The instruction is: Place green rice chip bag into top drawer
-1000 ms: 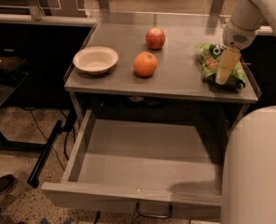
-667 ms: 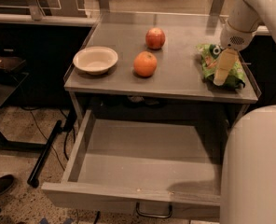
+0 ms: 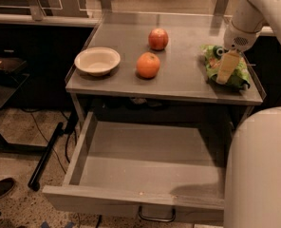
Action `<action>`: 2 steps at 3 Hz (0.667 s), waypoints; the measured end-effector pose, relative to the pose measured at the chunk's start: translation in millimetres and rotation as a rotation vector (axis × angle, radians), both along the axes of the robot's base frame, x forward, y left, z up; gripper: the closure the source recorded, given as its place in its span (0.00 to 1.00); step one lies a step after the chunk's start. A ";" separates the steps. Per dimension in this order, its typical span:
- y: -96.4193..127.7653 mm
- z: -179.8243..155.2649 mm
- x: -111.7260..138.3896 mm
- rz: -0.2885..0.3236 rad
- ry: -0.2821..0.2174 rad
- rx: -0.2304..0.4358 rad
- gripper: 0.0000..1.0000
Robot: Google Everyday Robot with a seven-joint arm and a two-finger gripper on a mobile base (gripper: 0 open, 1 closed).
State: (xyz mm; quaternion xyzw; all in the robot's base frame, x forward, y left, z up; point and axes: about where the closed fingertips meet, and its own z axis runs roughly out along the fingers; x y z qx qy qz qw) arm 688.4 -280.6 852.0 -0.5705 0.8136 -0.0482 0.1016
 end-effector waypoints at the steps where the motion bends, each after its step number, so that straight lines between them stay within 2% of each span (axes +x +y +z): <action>1: 0.0 0.0 0.0 0.000 0.000 0.000 0.73; 2: 0.0 0.0 0.0 0.000 0.000 0.000 0.96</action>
Offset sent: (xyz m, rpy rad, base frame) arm 0.0000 0.0000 0.0000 0.0000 0.0000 0.0000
